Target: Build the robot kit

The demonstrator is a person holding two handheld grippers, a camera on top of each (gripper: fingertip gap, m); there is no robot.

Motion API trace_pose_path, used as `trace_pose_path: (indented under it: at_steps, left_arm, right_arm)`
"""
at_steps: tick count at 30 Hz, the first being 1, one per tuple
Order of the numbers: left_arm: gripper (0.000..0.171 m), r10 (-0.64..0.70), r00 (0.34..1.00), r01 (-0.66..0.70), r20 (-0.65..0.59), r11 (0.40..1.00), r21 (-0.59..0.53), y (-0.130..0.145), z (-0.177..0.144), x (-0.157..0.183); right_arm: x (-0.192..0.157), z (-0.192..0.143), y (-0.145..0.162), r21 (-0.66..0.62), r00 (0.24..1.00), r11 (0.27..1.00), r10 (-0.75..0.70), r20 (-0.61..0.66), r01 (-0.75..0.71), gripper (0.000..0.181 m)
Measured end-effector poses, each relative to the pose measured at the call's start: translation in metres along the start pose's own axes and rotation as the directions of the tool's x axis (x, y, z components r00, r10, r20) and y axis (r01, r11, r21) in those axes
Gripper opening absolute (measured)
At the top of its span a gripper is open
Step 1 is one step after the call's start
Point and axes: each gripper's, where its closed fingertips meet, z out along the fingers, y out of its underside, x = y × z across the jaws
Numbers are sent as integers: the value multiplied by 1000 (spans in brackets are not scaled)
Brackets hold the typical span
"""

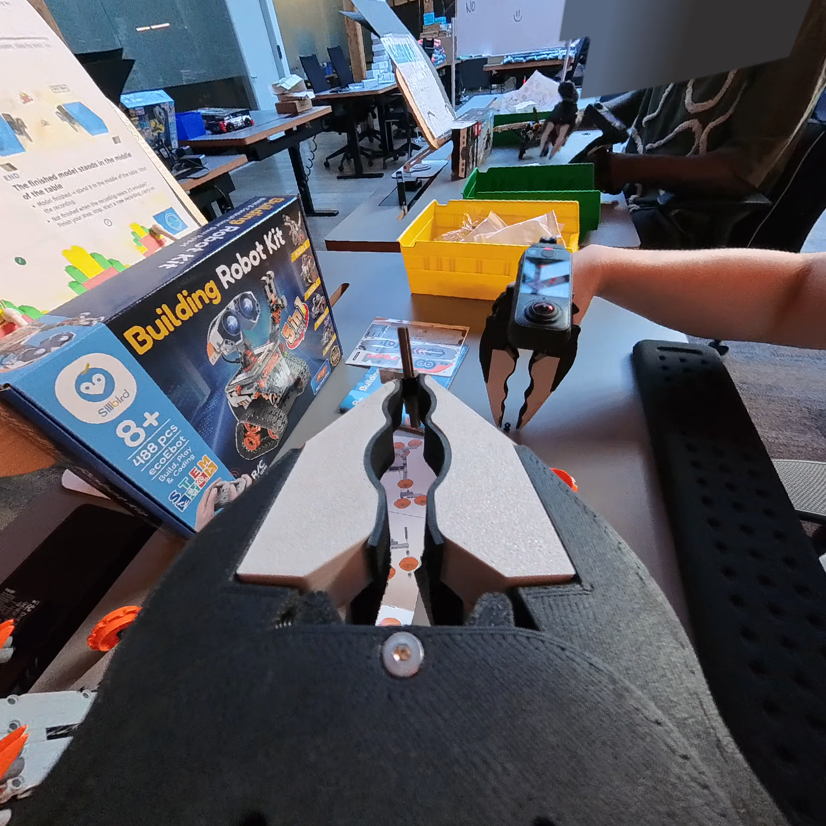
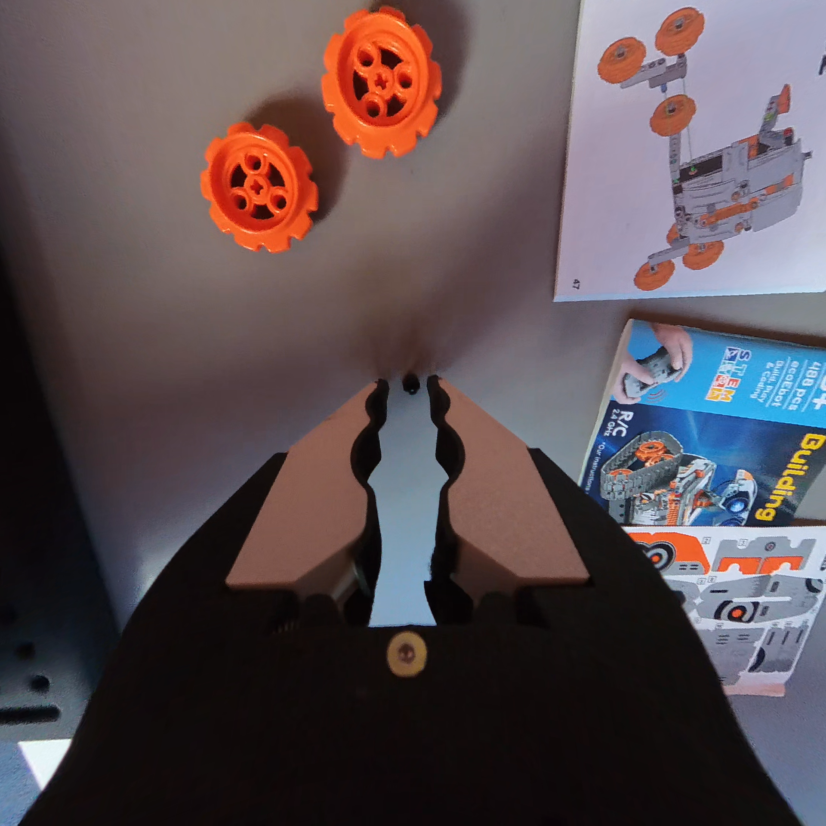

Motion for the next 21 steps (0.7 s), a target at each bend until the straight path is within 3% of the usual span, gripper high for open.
trace_pose_path:
  at_steps: [4,10,15,21]
  left_arm:
    - [3,5,1000,-5,0,999,-31,5,6,1]
    - [3,-5,1000,5,-15,999,-37,8,8,1]
    - [3,-16,1000,15,-21,999,-29,8,8,1]
    - [3,-26,999,25,-30,999,-30,9,7,2]
  right_arm:
    - [3,2,-1,-2,1000,1000,26,7,-26,6]
    - [7,2,3,-10,999,999,45,-1,-45,17]
    - [3,1,5,6,1000,1000,22,0,-22,4]
    - [2,-1,2,28,998,998,63,19,-64,15]
